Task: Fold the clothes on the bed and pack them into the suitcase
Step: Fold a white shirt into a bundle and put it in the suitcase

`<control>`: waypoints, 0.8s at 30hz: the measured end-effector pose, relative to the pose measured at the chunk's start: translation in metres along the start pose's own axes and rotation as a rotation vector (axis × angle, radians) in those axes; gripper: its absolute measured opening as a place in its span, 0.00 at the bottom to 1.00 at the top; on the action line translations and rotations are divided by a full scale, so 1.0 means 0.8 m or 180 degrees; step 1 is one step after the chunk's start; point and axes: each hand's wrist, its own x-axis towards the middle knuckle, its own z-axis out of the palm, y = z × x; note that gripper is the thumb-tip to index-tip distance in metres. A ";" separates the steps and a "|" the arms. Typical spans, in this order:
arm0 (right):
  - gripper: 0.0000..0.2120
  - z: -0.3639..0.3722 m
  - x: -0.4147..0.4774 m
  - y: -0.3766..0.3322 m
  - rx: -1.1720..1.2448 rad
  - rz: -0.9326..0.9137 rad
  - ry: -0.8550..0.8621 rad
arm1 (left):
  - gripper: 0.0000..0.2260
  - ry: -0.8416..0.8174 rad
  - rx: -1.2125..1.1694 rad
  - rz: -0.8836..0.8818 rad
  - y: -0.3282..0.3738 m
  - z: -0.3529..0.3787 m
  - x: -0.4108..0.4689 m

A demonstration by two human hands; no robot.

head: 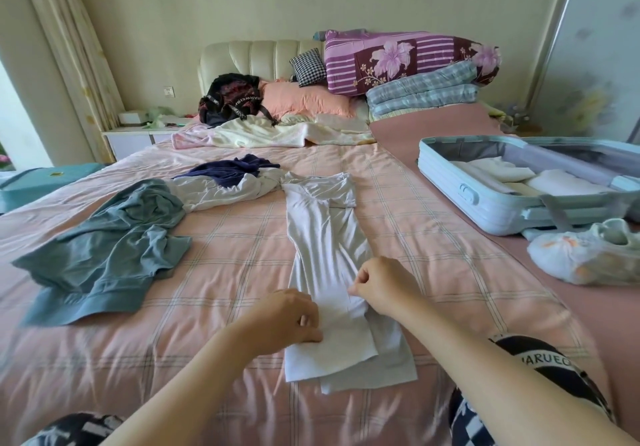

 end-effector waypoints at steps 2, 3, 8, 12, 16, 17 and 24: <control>0.06 0.003 -0.013 0.008 -0.0393 -0.0189 -0.0160 | 0.09 0.0036 0.0063 0.0137 0.002 -0.002 -0.013; 0.04 0.003 -0.018 0.013 -0.0577 -0.0359 -0.0223 | 0.14 0.0054 0.0178 0.0206 0.003 0.000 -0.019; 0.21 0.003 -0.035 0.033 -0.1173 -0.2021 -0.0109 | 0.39 -0.0127 0.0834 0.0553 0.011 0.011 -0.041; 0.46 0.005 -0.057 0.051 -0.1752 -0.2208 -0.1111 | 0.31 -0.0102 0.0770 0.0587 0.009 0.007 -0.042; 0.47 0.005 -0.066 0.062 -0.2082 -0.2386 -0.1187 | 0.16 -0.0178 0.0495 0.0212 0.006 -0.004 -0.038; 0.41 0.009 -0.067 0.063 -0.1896 -0.2477 -0.1002 | 0.15 -0.0212 0.0369 0.0033 0.007 -0.009 -0.037; 0.10 -0.026 -0.044 0.038 0.0009 -0.1459 -0.0798 | 0.04 -0.0804 -0.0716 -0.0351 0.013 -0.061 -0.011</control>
